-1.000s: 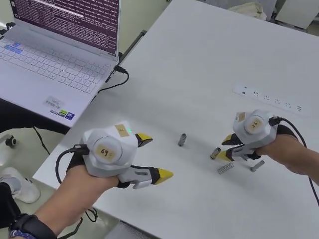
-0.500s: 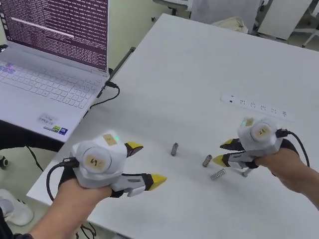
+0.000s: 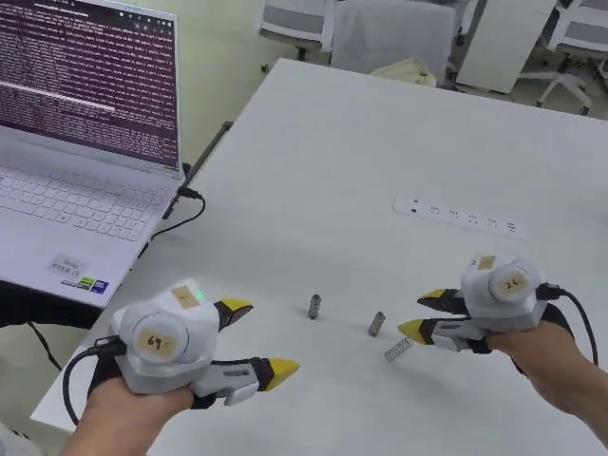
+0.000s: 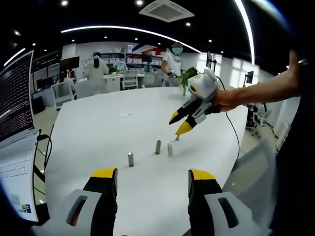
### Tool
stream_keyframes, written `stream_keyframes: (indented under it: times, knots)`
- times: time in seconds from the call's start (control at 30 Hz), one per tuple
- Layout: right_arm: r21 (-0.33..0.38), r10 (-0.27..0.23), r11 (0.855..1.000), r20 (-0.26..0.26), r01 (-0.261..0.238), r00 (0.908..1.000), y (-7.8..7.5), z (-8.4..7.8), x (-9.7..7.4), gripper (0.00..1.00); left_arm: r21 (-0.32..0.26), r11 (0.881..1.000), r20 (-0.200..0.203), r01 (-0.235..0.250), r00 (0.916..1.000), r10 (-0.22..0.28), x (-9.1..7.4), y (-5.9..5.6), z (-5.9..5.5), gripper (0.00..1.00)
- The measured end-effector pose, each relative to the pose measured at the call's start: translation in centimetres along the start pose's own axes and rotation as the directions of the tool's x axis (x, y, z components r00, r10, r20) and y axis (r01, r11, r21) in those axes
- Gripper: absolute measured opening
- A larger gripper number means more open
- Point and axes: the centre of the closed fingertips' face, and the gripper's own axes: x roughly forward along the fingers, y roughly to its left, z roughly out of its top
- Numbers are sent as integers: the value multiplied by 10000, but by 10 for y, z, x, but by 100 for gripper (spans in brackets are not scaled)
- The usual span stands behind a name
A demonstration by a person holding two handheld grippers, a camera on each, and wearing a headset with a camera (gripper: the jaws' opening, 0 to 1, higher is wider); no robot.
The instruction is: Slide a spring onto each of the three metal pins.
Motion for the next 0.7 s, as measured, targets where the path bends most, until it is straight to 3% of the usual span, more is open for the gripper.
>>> stream_keyframes:
  times: [0.3, 0.7]
  knots:
    - [646, -438, 9971, 686, 394, 9967, 5, -4, -24, 36, -3, 10000, 39, 80, 10000, -80, 3, -4, 1, 53]
    - [1662, -1152, 9821, 1565, 888, 9809, 4, -13, -60, 40, 201, 9996, 63, 198, 9998, -200, 10, -8, 7, 54]
